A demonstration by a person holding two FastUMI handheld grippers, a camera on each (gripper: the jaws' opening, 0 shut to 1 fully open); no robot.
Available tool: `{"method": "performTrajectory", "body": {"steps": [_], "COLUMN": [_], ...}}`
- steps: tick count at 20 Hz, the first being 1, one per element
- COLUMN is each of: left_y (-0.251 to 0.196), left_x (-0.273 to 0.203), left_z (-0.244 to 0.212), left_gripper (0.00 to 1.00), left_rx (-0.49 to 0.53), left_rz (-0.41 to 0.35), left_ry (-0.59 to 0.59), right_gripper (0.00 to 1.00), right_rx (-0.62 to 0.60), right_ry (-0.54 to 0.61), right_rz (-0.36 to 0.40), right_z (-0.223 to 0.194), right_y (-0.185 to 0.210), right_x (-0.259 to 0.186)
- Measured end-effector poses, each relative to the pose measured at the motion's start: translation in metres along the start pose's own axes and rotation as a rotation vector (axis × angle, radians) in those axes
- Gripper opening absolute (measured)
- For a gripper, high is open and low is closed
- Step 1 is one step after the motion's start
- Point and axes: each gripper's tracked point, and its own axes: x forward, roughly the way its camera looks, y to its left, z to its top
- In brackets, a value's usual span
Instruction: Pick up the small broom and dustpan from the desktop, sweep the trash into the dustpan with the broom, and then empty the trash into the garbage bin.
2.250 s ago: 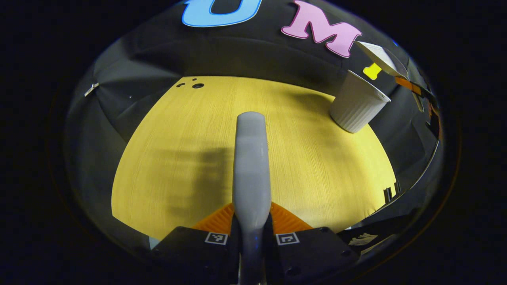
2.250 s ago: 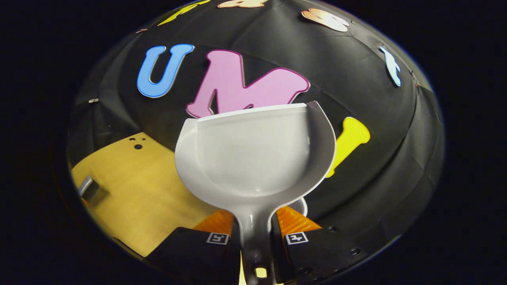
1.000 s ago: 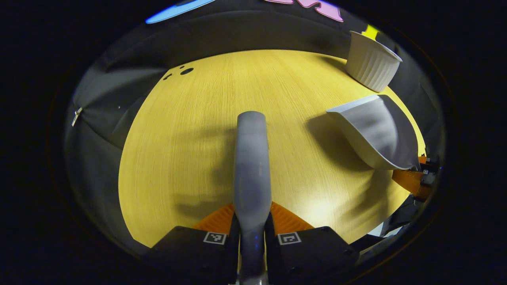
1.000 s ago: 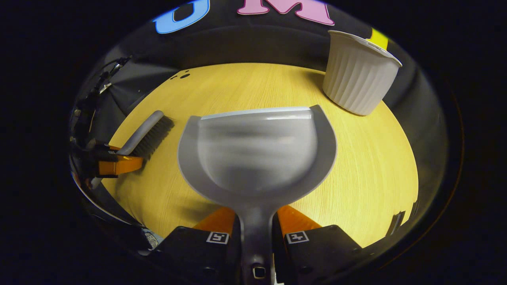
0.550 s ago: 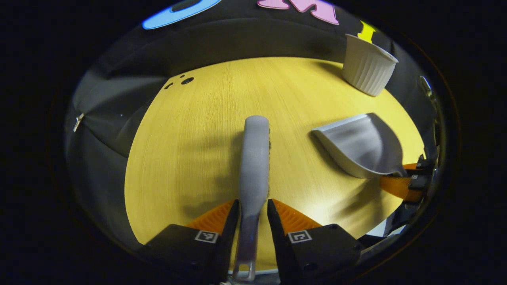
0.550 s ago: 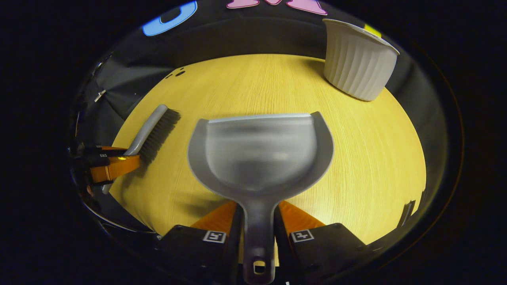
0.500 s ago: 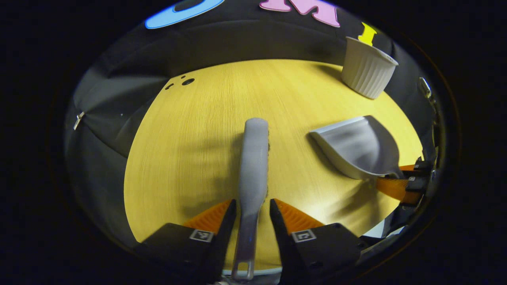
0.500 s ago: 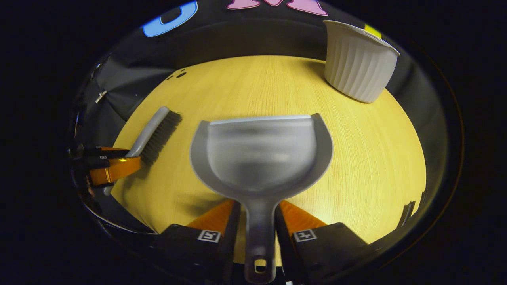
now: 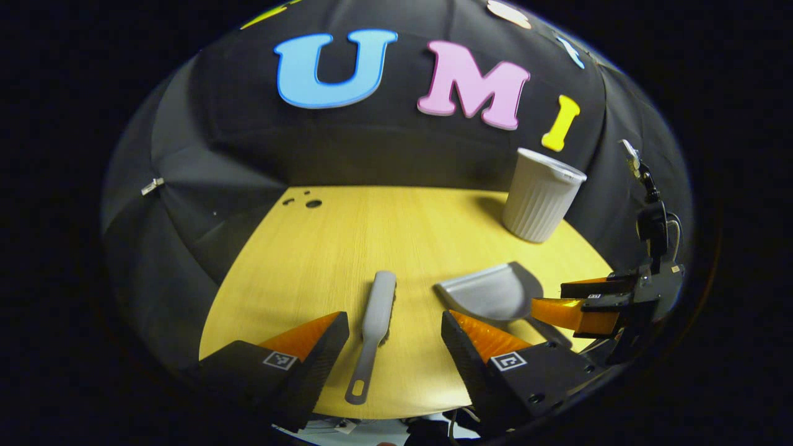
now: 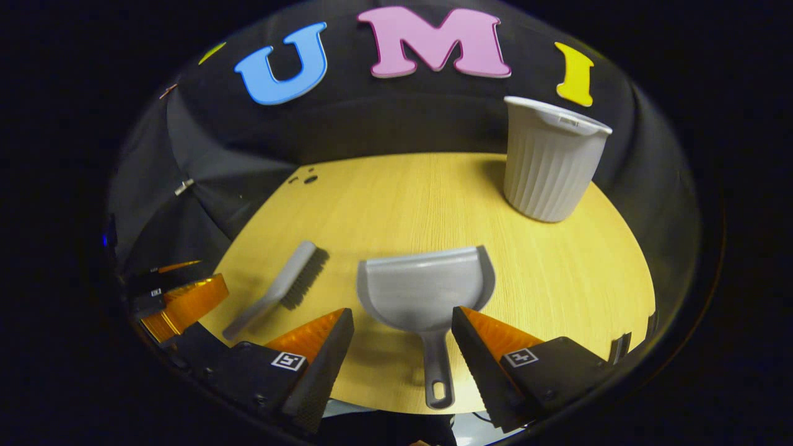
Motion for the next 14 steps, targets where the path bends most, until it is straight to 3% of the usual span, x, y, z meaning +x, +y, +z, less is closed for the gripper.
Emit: {"method": "performTrajectory", "body": {"steps": [4, 9, 12, 14], "left_y": [0.017, 0.016, 0.002, -0.009], "left_x": [-0.045, -0.085, -0.09, -0.089], "left_z": [0.025, 0.025, 0.015, 0.007], "left_gripper": [0.97, 0.97, 0.97, 0.97], "left_rx": [-0.017, 0.03, 0.052, 0.059], "left_rz": [0.091, 0.117, 0.091, 0.063], "left_ry": [-0.191, -0.277, -0.27, -0.256], "right_gripper": [0.99, 0.99, 0.99, 0.99], "right_rx": [-0.021, -0.11, -0.107, -0.078], "right_ry": [-0.13, -0.295, -0.302, -0.244], "right_rz": [0.04, 0.037, 0.046, 0.085], "right_z": [0.025, 0.037, 0.023, 0.001], "right_y": [0.019, 0.032, 0.038, 0.044], "right_x": [-0.042, -0.086, -0.103, -0.097]}}
